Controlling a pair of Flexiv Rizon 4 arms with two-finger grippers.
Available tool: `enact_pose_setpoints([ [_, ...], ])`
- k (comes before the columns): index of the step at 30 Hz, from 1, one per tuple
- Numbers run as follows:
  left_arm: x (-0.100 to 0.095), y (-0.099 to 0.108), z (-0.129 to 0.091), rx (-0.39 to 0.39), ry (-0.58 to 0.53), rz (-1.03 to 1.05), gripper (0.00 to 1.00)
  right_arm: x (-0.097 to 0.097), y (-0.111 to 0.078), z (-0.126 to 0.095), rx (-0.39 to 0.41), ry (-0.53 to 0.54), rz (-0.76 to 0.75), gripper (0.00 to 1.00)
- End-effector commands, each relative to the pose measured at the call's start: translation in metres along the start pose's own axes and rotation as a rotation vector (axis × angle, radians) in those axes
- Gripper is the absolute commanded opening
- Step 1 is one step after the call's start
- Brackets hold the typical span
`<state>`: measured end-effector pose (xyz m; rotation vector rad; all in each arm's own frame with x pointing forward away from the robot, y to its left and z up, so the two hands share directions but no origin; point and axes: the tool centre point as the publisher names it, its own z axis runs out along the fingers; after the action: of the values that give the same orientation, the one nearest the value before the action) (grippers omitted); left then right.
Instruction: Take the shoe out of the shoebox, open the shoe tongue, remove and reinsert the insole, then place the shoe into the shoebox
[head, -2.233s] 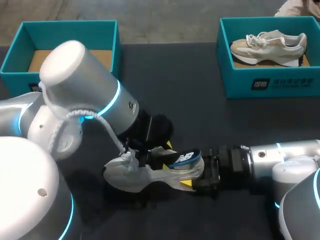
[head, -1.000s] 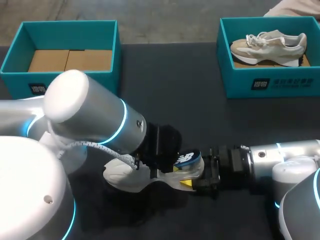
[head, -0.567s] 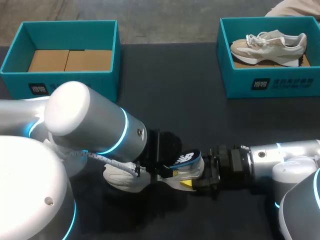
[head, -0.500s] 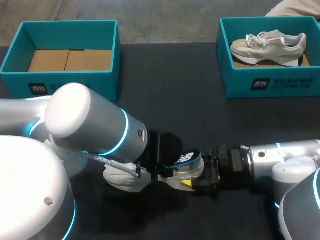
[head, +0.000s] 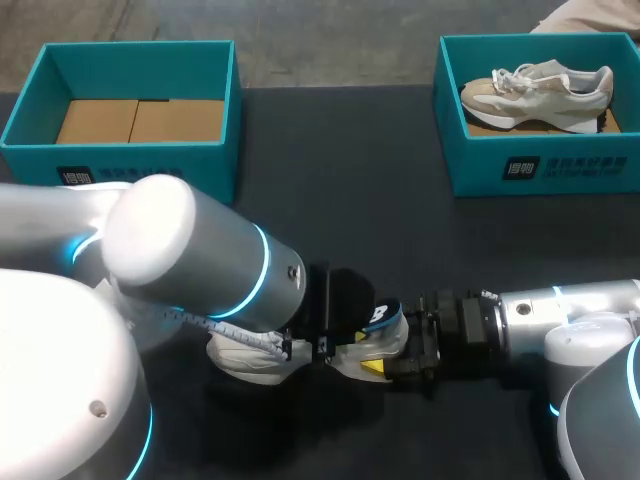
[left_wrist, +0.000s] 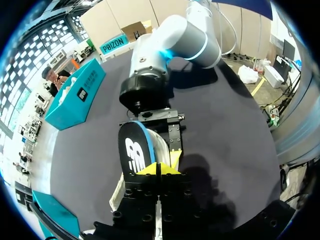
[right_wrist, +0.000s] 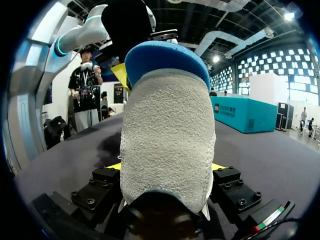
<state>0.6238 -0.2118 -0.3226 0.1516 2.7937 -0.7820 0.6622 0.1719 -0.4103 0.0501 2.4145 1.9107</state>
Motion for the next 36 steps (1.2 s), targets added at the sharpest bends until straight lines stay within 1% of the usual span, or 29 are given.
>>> enact_pose_setpoints([
  [1, 0.003, -0.003, -0.012, 0.002, -0.011, 0.006, 0.00, 0.001, 0.002, 0.000, 0.006, 0.002, 0.001, 0.00],
  [8, 0.002, -0.016, -0.038, 0.024, -0.017, 0.022, 0.00, 0.001, 0.002, 0.000, 0.006, 0.002, 0.001, 0.00],
  [13, 0.000, -0.026, -0.053, 0.016, -0.020, 0.038, 0.00, 0.001, 0.002, 0.000, 0.006, 0.002, 0.001, 0.00],
  [19, -0.001, -0.030, -0.060, 0.003, -0.029, 0.055, 0.00, 0.001, 0.002, 0.000, 0.006, 0.002, 0.001, 0.00],
  [24, 0.001, -0.028, -0.058, -0.010, -0.023, 0.058, 0.00, 0.001, 0.002, 0.000, 0.006, 0.002, 0.001, 0.00],
  [26, 0.002, -0.026, -0.056, -0.015, -0.020, 0.056, 0.13, 0.001, 0.002, 0.000, 0.006, 0.002, 0.001, 0.00],
  [27, 0.003, -0.024, -0.054, -0.020, -0.019, 0.051, 0.25, 0.001, 0.002, 0.000, 0.006, 0.002, 0.001, 0.00],
  [28, 0.003, -0.023, -0.053, -0.022, -0.016, 0.047, 0.32, 0.001, 0.002, 0.000, 0.006, 0.002, 0.001, 0.00],
  [29, 0.003, -0.022, -0.051, -0.023, -0.014, 0.043, 0.35, 0.001, 0.002, 0.000, 0.006, 0.002, 0.001, 0.00],
  [34, 0.008, -0.020, -0.053, -0.032, -0.011, 0.034, 0.36, 0.001, 0.002, 0.000, 0.006, 0.002, 0.001, 0.00],
  [36, 0.010, -0.020, -0.053, -0.043, -0.022, 0.037, 0.39, 0.001, 0.002, 0.000, 0.006, 0.002, 0.001, 0.00],
])
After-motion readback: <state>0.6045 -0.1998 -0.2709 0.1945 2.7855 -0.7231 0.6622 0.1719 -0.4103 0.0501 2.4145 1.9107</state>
